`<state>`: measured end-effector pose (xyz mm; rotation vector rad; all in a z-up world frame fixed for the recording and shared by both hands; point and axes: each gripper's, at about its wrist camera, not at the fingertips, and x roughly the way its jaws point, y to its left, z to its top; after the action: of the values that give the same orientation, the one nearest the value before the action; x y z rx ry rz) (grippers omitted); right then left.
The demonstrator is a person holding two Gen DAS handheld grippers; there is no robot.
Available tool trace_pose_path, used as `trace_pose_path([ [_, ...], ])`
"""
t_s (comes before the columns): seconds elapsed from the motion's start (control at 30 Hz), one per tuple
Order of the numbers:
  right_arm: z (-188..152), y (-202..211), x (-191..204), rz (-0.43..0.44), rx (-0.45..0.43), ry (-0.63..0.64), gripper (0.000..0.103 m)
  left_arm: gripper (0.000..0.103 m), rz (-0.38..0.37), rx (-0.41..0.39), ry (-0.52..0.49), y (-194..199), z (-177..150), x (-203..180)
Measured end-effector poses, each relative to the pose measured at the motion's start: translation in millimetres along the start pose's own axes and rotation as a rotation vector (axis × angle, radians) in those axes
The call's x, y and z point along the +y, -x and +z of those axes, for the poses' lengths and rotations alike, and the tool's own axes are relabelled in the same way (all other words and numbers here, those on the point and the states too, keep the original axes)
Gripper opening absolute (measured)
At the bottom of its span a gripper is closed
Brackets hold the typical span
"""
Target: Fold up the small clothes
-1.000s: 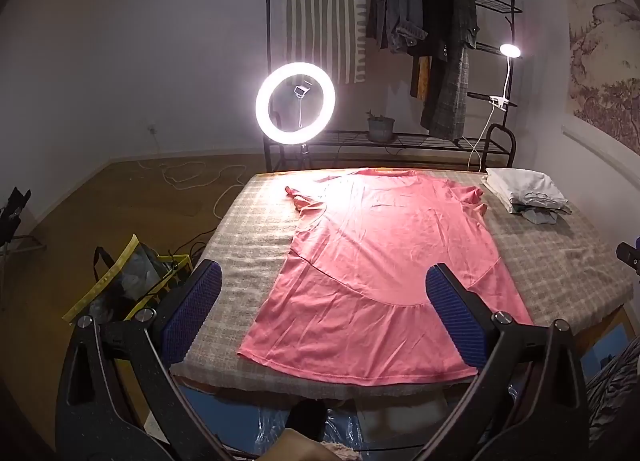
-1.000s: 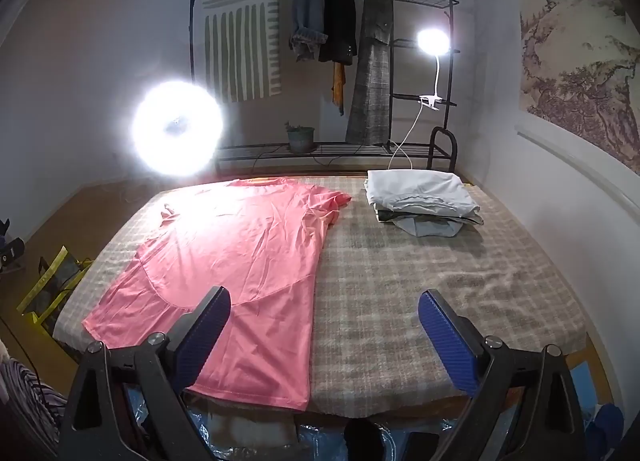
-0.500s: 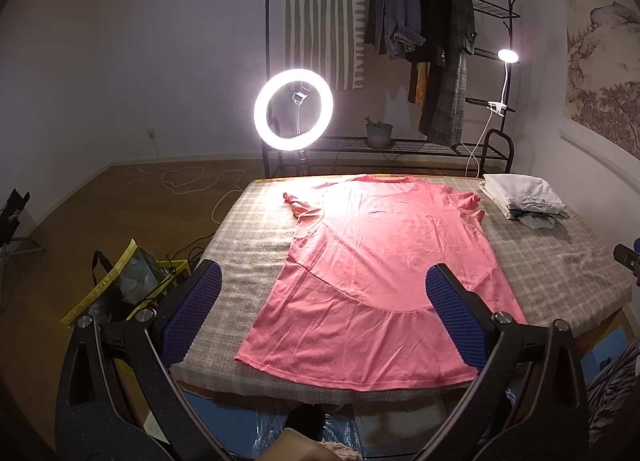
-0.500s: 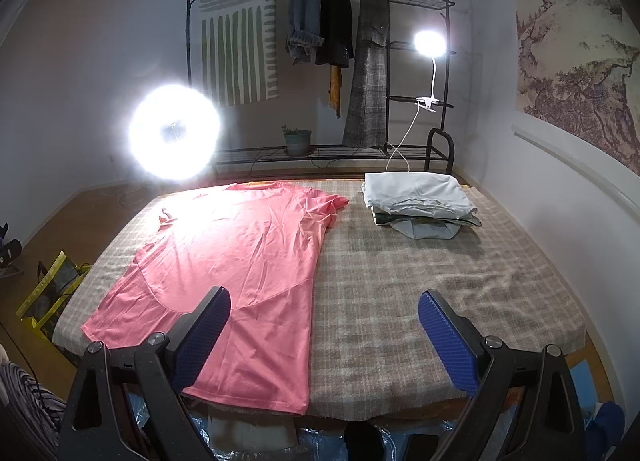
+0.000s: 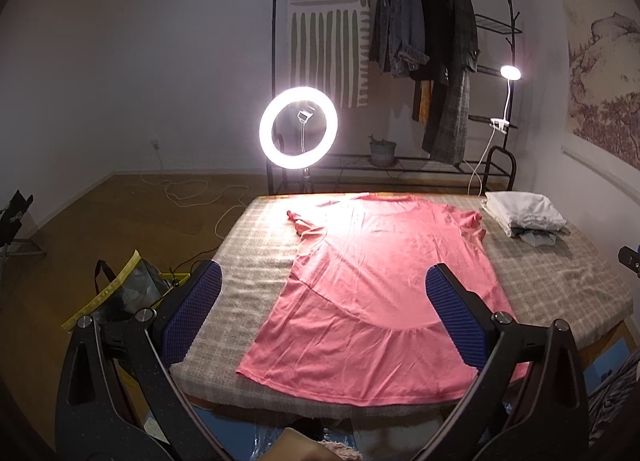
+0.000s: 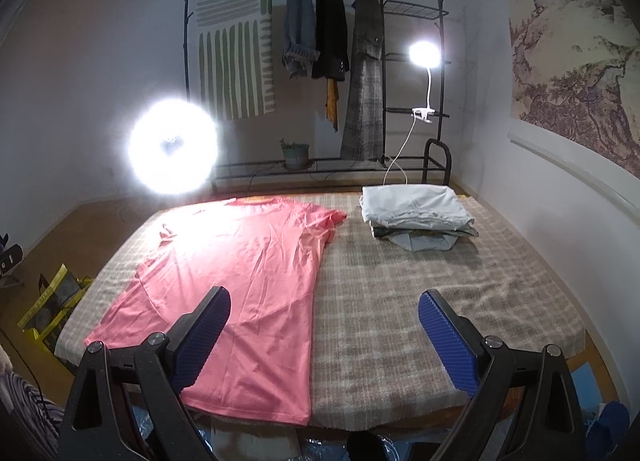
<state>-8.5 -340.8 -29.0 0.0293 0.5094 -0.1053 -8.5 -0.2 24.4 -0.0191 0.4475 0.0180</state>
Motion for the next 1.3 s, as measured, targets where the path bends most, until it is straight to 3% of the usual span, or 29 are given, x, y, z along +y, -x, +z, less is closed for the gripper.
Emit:
trace_pose_path([
  [0.23,5.3,7.7,-3.6,-0.005,-0.049,-0.035,0.097,0.103,0.001,-0.036,0.022,2.9,1.2,5.8],
  [1.3,4.9,3.7,0.1,-0.006,-0.034,-0.014,0.097,0.103,-0.001,-0.026,0.011,3.2,-0.8,-2.5],
])
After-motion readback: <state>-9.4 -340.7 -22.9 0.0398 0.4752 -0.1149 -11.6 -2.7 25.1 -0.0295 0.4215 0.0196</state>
